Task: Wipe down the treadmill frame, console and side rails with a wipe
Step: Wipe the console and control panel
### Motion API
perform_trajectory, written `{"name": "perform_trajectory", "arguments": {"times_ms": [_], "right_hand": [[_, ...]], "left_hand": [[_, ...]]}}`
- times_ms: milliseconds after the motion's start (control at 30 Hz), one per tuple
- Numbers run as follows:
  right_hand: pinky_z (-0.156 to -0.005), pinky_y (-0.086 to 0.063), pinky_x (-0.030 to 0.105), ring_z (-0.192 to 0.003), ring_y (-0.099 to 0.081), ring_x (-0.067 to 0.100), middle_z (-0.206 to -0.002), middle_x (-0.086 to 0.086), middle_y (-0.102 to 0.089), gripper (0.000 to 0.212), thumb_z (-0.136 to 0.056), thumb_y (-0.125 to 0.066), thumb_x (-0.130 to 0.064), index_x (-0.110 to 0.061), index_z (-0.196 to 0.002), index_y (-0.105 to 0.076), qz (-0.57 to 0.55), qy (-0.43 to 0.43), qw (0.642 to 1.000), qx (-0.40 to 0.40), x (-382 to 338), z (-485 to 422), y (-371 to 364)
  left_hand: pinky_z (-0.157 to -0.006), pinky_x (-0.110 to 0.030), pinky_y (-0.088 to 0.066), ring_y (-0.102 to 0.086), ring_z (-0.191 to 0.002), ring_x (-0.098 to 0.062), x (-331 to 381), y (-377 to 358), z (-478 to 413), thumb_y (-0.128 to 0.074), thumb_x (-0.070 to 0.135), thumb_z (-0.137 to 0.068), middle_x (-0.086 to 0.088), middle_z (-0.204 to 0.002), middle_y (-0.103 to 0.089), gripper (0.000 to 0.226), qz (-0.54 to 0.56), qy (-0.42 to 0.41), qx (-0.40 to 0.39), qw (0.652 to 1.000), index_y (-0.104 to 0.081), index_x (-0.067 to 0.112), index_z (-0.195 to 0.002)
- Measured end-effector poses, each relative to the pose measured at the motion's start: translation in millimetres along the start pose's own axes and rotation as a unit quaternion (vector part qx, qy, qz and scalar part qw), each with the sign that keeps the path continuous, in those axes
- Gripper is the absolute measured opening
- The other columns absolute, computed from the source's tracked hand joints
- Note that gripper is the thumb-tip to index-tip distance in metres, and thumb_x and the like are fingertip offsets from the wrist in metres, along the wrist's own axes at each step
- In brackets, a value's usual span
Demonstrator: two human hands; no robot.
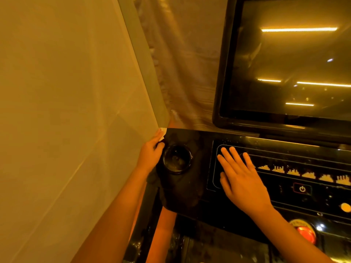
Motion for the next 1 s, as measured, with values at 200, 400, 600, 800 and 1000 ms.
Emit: {"name": "perform_trajectory", "arguments": {"times_ms": [200, 400, 600, 800, 1000], "right_hand": [[-0.124, -0.009, 0.046, -0.153, -0.014, 0.023, -0.161, 0.004, -0.026, 0.056, -0.101, -0.029, -0.04, -0.018, -0.151, -0.038, 0.009, -0.002, 1.0, -0.005, -1, 0, 3], [-0.124, -0.004, 0.042, -0.153, -0.012, 0.021, -0.162, 0.002, -0.025, 0.055, -0.101, -0.03, -0.04, -0.019, -0.152, -0.038, -0.001, -0.007, 1.0, -0.009, 0, 0, 4], [-0.124, -0.004, 0.042, -0.152, -0.015, 0.021, -0.161, 0.002, -0.027, 0.055, -0.1, -0.03, -0.04, -0.018, -0.15, -0.039, -0.013, -0.006, 1.0, 0.001, 0, 0, 3], [-0.124, -0.007, 0.044, -0.153, -0.012, 0.02, -0.161, 0.002, -0.025, 0.056, -0.101, -0.029, -0.041, -0.019, -0.151, -0.037, -0.008, -0.006, 1.0, 0.001, 1, 0, -1], [-0.124, -0.01, 0.047, -0.153, -0.012, 0.022, -0.161, 0.003, -0.026, 0.056, -0.101, -0.028, -0.041, -0.018, -0.152, -0.036, -0.004, -0.005, 1.0, 0.001, 1, 0, -1]], "left_hand": [[-0.087, -0.02, -0.052, -0.064, -0.09, 0.004, -8, -5, -6, -0.063, 0.029, -0.099, 0.008, -0.12, -0.069, 0.026, 0.062, 0.025, 0.087, 0.994, -0.073, 0.017, -0.12], [-0.092, -0.02, -0.052, -0.066, -0.105, -0.009, -2, -6, -12, -0.061, 0.019, -0.101, 0.006, -0.113, -0.073, 0.028, 0.072, 0.03, 0.144, 0.986, -0.068, 0.016, -0.127], [-0.103, -0.019, -0.045, -0.062, -0.121, -0.017, 0, -12, -13, -0.054, 0.018, -0.104, -0.002, -0.13, -0.067, 0.029, 0.041, 0.019, 0.138, 0.989, -0.066, 0.018, -0.13], [-0.124, -0.028, -0.018, -0.021, -0.15, -0.005, -22, -11, 0, -0.041, 0.009, -0.107, 0.01, -0.161, -0.029, 0.049, 0.081, -0.015, -0.016, 0.996, -0.038, 0.025, -0.153], [-0.124, -0.025, -0.013, -0.015, -0.149, 0.006, -34, -13, 21, -0.034, 0.018, -0.11, 0.015, -0.164, -0.021, 0.048, 0.081, -0.027, -0.05, 0.995, -0.029, 0.028, -0.156]]}}
Point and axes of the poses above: each hand's wrist, its own z-axis away from the middle knuckle, its own y-axis out of the back of the hand, x = y × z, the point moved 1 cm from there along -z, towards the middle knuckle
